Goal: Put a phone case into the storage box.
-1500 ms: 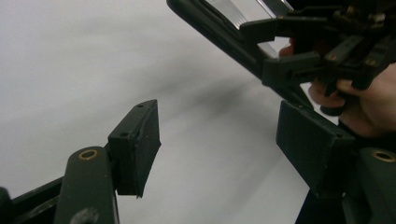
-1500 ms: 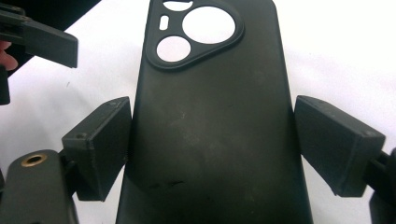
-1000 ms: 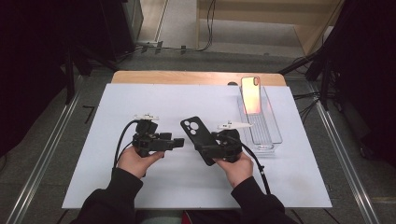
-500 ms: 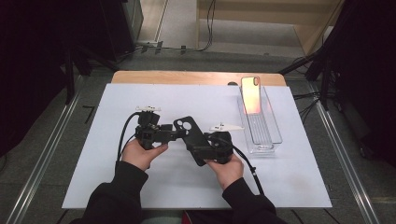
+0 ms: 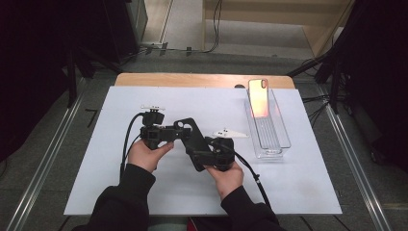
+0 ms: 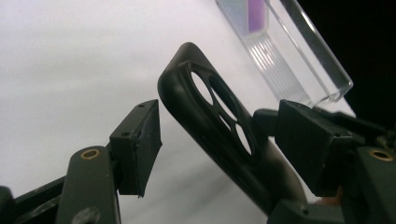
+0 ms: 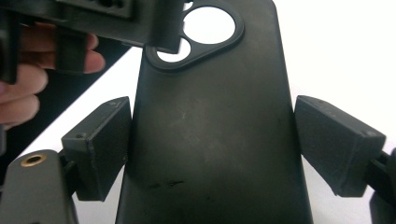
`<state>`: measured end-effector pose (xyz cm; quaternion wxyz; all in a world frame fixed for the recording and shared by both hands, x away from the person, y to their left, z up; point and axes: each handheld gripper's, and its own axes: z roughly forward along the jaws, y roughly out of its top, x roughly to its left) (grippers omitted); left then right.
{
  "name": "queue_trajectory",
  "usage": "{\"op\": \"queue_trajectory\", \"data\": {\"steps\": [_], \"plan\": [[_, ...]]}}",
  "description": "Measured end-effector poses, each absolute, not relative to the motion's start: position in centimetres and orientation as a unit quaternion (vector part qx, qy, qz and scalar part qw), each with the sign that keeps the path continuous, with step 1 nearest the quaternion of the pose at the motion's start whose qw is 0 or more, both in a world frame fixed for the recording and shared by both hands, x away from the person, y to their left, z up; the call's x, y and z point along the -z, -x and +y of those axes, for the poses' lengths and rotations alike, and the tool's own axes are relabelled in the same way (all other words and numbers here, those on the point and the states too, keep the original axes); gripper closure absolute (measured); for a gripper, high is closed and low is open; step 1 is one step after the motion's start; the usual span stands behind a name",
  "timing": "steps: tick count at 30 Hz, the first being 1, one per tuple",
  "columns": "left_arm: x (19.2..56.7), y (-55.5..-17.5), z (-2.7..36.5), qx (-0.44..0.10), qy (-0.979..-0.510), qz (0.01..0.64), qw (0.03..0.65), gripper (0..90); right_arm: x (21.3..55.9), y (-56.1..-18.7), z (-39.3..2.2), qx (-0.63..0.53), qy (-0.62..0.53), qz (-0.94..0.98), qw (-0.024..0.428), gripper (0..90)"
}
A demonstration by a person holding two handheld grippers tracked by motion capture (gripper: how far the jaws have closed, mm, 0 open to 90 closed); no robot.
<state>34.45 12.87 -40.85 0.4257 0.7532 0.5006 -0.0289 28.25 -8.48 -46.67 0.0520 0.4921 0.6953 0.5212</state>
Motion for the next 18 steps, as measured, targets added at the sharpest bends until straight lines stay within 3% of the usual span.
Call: {"op": "queue_trajectory", "data": {"steps": [6, 13, 18], "plan": [[40.65, -34.61, 12.79, 0.029, -0.731, 0.522, 0.438, 47.0, 46.49, -27.96, -8.29, -0.543, -0.484, 0.684, 0.058, 12.8], [40.83, -34.74, 13.05, 0.083, -0.700, 0.531, 0.470, 76.3, 46.59, -27.94, -8.15, -0.554, -0.472, 0.683, 0.060, 12.4], [40.93, -34.70, 13.06, 0.102, -0.690, 0.534, 0.478, 79.8, 46.75, -27.93, -7.94, -0.548, -0.466, 0.691, 0.074, 11.5]]}}
